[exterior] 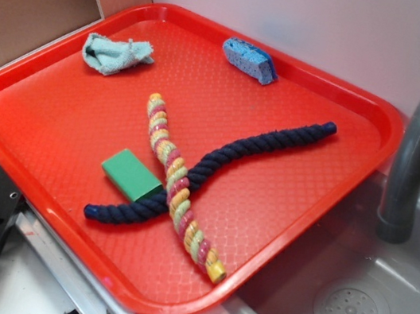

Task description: Grab the multicolored rope.

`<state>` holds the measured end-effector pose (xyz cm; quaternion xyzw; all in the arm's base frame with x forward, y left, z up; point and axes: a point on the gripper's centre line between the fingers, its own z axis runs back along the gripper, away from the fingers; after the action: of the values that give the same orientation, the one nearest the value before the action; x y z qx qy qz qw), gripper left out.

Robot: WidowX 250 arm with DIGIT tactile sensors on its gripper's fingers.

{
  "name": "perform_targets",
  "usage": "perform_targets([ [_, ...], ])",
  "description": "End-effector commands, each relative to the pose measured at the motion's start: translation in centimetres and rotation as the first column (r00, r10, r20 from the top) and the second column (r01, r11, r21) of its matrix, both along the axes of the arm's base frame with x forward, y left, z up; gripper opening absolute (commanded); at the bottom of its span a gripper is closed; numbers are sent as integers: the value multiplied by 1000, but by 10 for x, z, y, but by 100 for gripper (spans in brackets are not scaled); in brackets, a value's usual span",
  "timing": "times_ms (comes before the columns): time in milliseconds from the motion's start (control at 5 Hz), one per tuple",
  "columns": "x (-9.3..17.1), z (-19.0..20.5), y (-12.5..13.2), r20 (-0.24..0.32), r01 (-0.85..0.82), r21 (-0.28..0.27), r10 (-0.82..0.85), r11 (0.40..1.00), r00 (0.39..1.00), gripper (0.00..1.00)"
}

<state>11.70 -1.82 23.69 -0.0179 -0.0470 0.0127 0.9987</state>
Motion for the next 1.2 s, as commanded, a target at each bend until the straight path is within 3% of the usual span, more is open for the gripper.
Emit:
perform_targets([
  [0,0,0,0,0,0,0,0,1000,1000,100],
  [200,8,-13,-30,-7,-203,-3,203,979,979,100],
  [400,18,-25,-58,6,-358,-62,359,932,933,100],
  [600,35,-40,-86,19,-503,-124,509,855,861,100],
  [800,48,-62,-109,25,-614,-149,623,776,782,100],
  [1000,61,-94,-129,-3,-723,-140,730,677,684,100],
])
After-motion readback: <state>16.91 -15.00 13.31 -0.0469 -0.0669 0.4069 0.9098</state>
